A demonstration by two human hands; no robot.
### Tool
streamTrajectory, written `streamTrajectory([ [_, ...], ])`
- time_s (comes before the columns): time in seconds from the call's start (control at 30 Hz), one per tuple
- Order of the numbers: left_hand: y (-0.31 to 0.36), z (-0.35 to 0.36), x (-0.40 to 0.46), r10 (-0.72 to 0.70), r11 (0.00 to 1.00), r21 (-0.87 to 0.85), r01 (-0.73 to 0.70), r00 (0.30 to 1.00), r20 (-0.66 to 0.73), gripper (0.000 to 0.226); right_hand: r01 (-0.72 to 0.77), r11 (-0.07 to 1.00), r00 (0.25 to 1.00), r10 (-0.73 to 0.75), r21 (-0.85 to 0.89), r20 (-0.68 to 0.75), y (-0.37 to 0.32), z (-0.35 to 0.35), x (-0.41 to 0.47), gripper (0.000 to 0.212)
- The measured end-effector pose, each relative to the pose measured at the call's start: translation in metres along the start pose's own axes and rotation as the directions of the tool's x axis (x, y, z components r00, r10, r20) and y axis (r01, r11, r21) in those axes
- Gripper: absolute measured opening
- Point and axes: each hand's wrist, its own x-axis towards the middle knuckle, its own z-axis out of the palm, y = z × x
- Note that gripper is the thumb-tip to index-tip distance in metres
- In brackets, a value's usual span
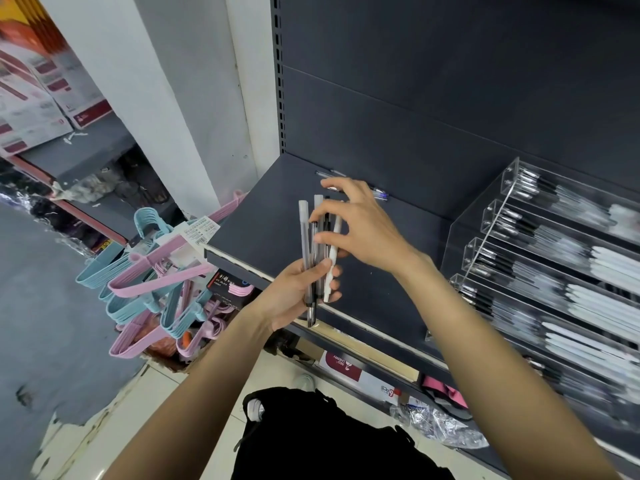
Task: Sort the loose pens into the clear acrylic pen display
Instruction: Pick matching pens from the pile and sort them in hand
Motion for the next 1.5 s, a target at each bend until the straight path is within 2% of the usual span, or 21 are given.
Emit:
streamTrajectory([
  [0.1, -0.003, 0.001, 0.0, 0.044, 0.984, 0.173, -0.042, 0.999, -0.009, 0.032, -0.048, 0.982, 0.996, 0.034, 0.184, 0.08, 0.001, -0.009, 0.001, 0.014],
  [0.2, -0.003, 0.003, -0.002, 0.062, 0.943, 0.329, -0.056, 0.998, -0.007, 0.033, -0.056, 0.945, 0.998, 0.055, 0.324, 0.013, 0.005, -0.022, 0.003, 0.012],
  [0.3, 0.001, 0.005, -0.002, 0.063, 0.926, 0.373, -0.062, 0.998, 0.009, 0.031, -0.062, 0.938, 0.997, 0.075, 0.341, -0.024, 0.005, -0.028, 0.001, 0.012],
  [0.4, 0.005, 0.006, 0.0, 0.02, 0.898, 0.439, -0.028, 1.0, 0.023, 0.027, -0.093, 0.905, 0.973, 0.17, 0.415, -0.153, 0.007, -0.033, 0.0, 0.017],
  [0.47, 0.0, 0.005, -0.002, -0.018, 0.892, 0.452, 0.011, 1.0, 0.011, 0.026, -0.092, 0.858, 0.928, 0.258, 0.506, -0.269, 0.005, -0.042, -0.001, 0.016],
  [0.53, -0.007, 0.005, -0.003, -0.021, 0.926, 0.375, 0.033, 0.999, -0.037, 0.026, -0.055, 0.796, 0.843, 0.36, 0.602, -0.4, 0.001, -0.055, -0.007, 0.016],
  [0.63, -0.011, 0.007, 0.0, 0.013, 0.991, 0.13, 0.001, 0.995, -0.1, 0.029, 0.026, 0.747, 0.703, 0.459, 0.664, -0.543, -0.009, -0.062, -0.028, 0.019],
  [0.7, -0.01, 0.013, 0.005, 0.04, 0.998, -0.049, -0.047, 0.99, -0.137, 0.029, 0.036, 0.72, 0.687, 0.485, 0.693, -0.541, -0.016, -0.048, -0.043, 0.021],
  [0.77, -0.009, 0.021, 0.011, 0.086, 0.982, -0.15, -0.115, 0.979, -0.182, 0.029, -0.007, 0.708, 0.695, 0.511, 0.706, -0.506, -0.02, -0.023, -0.055, 0.024],
  [0.83, -0.007, 0.029, 0.017, 0.136, 0.963, -0.195, -0.184, 0.962, -0.236, 0.028, -0.083, 0.773, 0.688, 0.5, 0.628, -0.525, -0.022, 0.005, -0.062, 0.015],
  [0.9, -0.004, 0.036, 0.023, 0.17, 0.952, -0.199, -0.234, 0.94, -0.295, 0.028, -0.167, 0.902, 0.681, 0.397, 0.397, -0.616, -0.023, 0.03, -0.069, 0.004],
  [0.93, -0.002, 0.04, 0.025, 0.181, 0.948, -0.196, -0.252, 0.931, -0.317, 0.028, -0.213, 0.946, 0.678, 0.324, 0.246, -0.66, -0.022, 0.04, -0.07, 0.006],
  [1.0, 0.0, 0.045, 0.029, 0.181, 0.936, -0.227, -0.27, 0.919, -0.35, 0.028, -0.283, 0.959, 0.687, 0.19, -0.018, -0.702, -0.02, 0.053, -0.072, 0.005],
  [1.07, 0.001, 0.05, 0.032, 0.153, 0.914, -0.298, -0.276, 0.914, -0.377, 0.027, -0.302, 0.939, 0.692, 0.096, -0.166, -0.715, -0.019, 0.058, -0.072, 0.001],
  [1.17, 0.002, 0.058, 0.034, 0.085, 0.875, -0.401, -0.27, 0.903, -0.422, 0.026, -0.282, 0.936, 0.704, 0.054, -0.208, -0.709, -0.02, 0.059, -0.072, 0.004],
  [1.3, -0.001, 0.064, 0.033, 0.042, 0.812, -0.511, -0.283, 0.901, -0.432, 0.029, -0.295, 0.938, 0.711, 0.089, -0.182, -0.698, -0.019, 0.058, -0.072, 0.004],
  [1.4, -0.006, 0.067, 0.031, 0.088, 0.823, -0.479, -0.306, 0.901, -0.424, 0.031, -0.346, 0.923, 0.704, 0.137, -0.168, -0.697, -0.018, 0.053, -0.073, 0.008],
  [1.5, -0.012, 0.071, 0.031, 0.134, 0.874, -0.378, -0.305, 0.899, -0.417, 0.031, -0.385, 0.905, 0.707, 0.163, -0.181, -0.688, -0.016, 0.05, -0.075, 0.009],
])
